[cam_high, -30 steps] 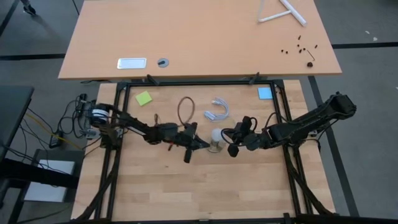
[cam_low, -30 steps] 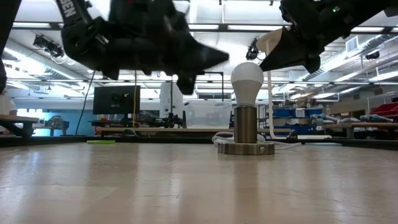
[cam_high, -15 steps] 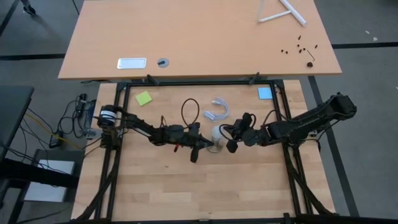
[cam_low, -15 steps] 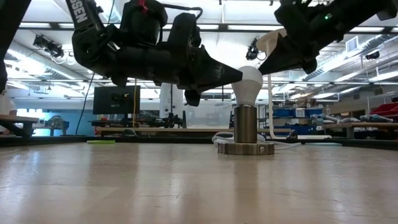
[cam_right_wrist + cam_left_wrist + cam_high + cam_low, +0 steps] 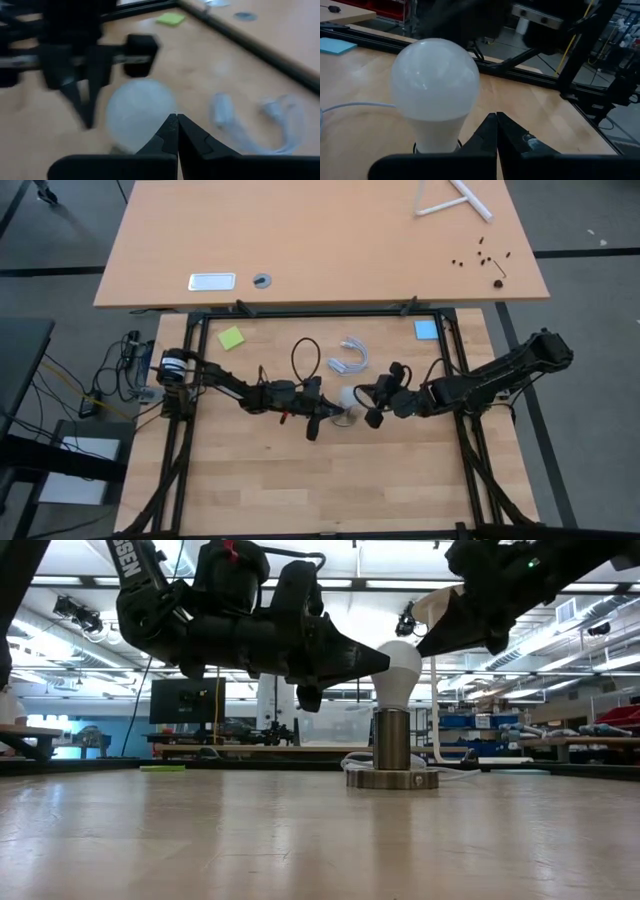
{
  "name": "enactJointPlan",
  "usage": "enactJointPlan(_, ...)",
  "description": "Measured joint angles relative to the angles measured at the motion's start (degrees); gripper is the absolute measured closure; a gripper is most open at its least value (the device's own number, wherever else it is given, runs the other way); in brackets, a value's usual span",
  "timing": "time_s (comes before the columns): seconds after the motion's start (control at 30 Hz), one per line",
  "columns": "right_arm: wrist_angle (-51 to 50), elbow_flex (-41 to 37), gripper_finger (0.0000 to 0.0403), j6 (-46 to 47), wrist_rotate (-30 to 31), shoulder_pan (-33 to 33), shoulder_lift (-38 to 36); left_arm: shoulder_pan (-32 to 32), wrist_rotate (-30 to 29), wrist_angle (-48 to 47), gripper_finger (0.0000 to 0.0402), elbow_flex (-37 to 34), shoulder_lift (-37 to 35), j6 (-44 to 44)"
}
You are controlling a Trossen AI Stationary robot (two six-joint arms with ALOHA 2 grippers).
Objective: Screw lightbulb
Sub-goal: Insert the lightbulb into the lamp
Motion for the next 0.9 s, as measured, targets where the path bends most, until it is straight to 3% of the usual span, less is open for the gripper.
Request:
enactJointPlan(0.13, -1.3, 0.0, 0.0394, -0.2, 1.4, -2.7, 0.0, 0.0, 0.0, 0.0, 0.0396, 0.0, 0.0, -0.4)
enactJointPlan(0.43, -1.5, 0.0, 0.0394, -1.2, -10.6, -6.6, 1.4, 0.0, 0.0, 0.0, 0.0396, 0.0, 0.0, -1.9)
enactJointPlan(0.67, -4.4, 0.0, 0.0394, 3.9, -4.7, -5.0, 0.7, 0.0, 0.0, -1.1, 0.0396, 0.0, 0.0, -1.7)
enactJointPlan(0.9, -9.5, 0.0, 0.0394, 15.4, -6.0, -2.4, 1.0, 0.1, -0.1, -0.7, 0.0396, 0.0, 0.0, -1.6)
